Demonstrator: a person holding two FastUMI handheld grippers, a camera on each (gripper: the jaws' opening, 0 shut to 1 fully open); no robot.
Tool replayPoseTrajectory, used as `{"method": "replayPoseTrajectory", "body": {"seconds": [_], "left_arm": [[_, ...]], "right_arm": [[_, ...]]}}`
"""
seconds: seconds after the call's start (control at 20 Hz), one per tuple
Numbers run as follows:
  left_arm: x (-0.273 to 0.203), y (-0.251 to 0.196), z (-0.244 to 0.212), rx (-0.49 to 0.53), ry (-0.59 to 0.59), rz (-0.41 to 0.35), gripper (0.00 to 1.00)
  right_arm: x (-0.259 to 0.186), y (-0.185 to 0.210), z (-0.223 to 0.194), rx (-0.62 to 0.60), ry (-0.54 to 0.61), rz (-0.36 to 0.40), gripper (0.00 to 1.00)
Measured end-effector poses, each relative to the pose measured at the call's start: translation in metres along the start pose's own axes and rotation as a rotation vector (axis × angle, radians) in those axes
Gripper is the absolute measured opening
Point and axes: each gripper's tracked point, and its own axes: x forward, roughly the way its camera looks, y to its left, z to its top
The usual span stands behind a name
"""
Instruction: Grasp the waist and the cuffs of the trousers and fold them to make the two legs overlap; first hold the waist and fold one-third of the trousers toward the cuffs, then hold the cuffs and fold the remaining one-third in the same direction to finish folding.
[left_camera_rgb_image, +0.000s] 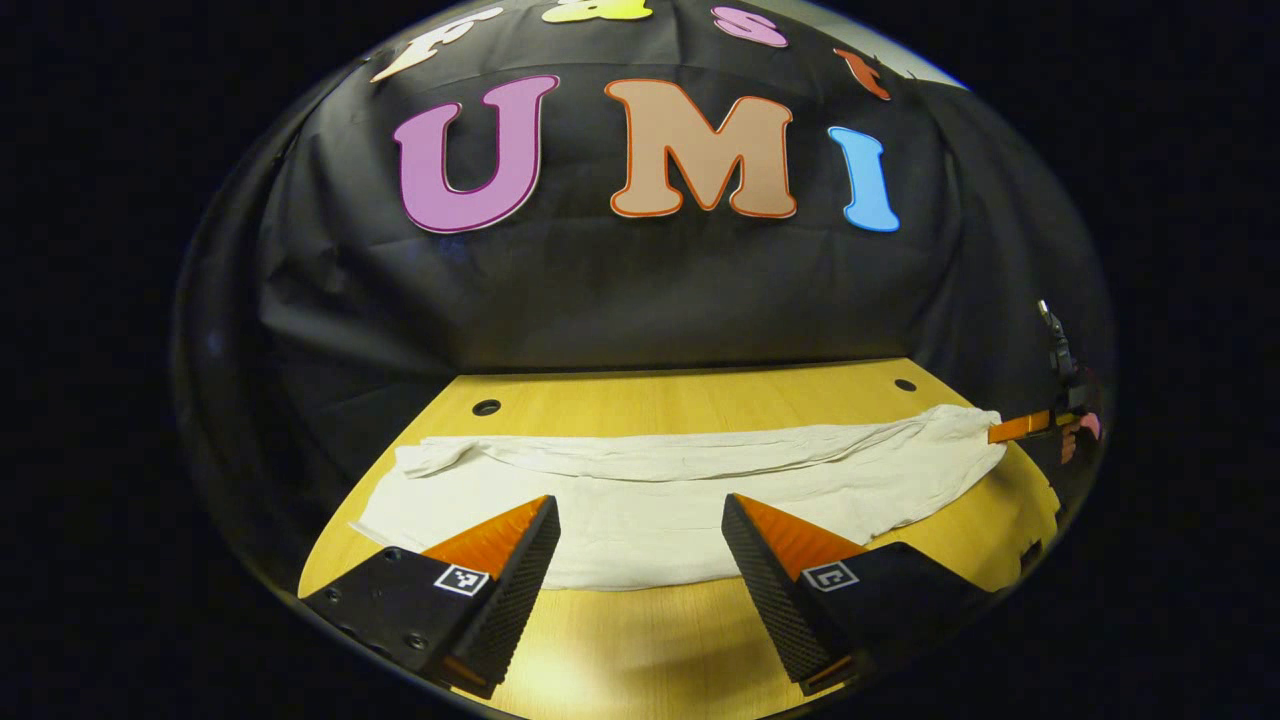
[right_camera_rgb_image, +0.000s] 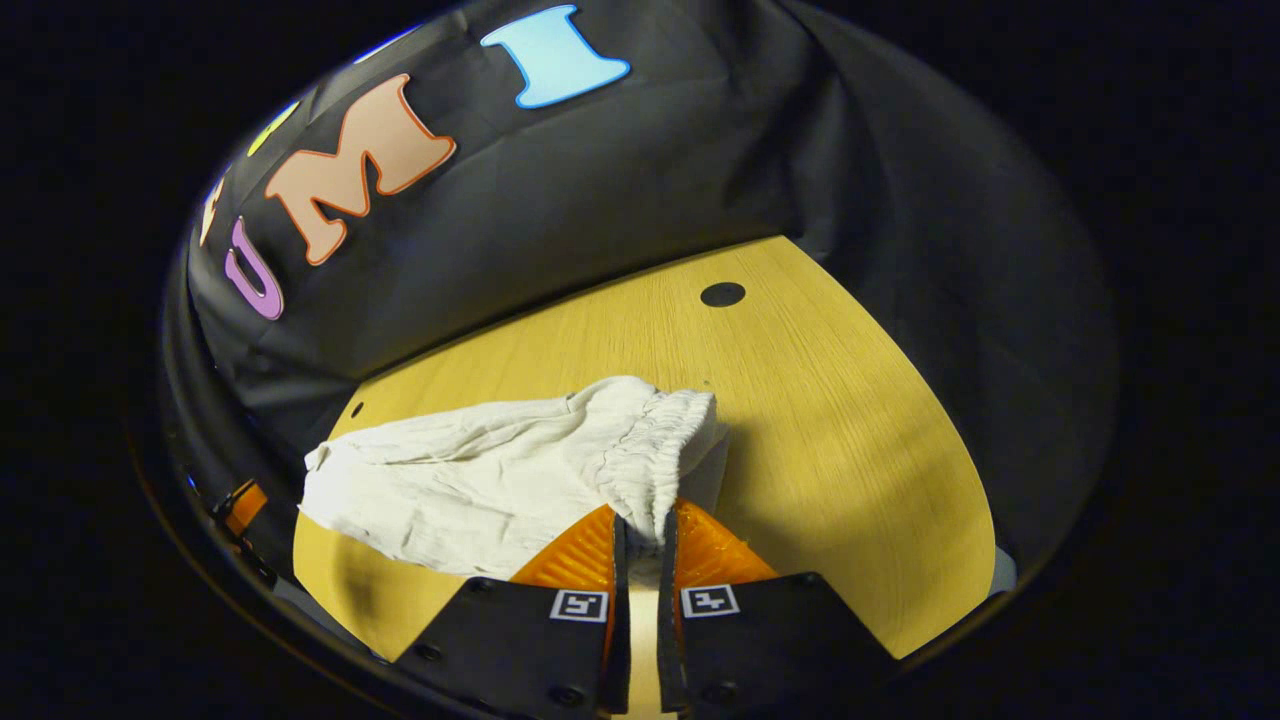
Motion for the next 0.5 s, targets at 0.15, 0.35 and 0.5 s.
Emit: {"method": "replayPoseTrajectory", "body": {"seconds": [0.15, 0.35, 0.5], "left_arm": [[0.002, 0.001, -0.007, -0.001, 0.011, -0.065, 0.97], [0.008, 0.011, -0.007, 0.012, 0.011, -0.119, 0.97], [0.008, 0.019, -0.006, 0.009, -0.001, -0.159, 0.97]], "right_arm": [[-0.019, 0.033, 0.02, 0.01, -0.053, 0.005, 0.12], [-0.038, 0.085, 0.04, -0.015, -0.118, 0.019, 0.12], [-0.035, 0.165, 0.049, -0.1, -0.167, 0.075, 0.12]]}}
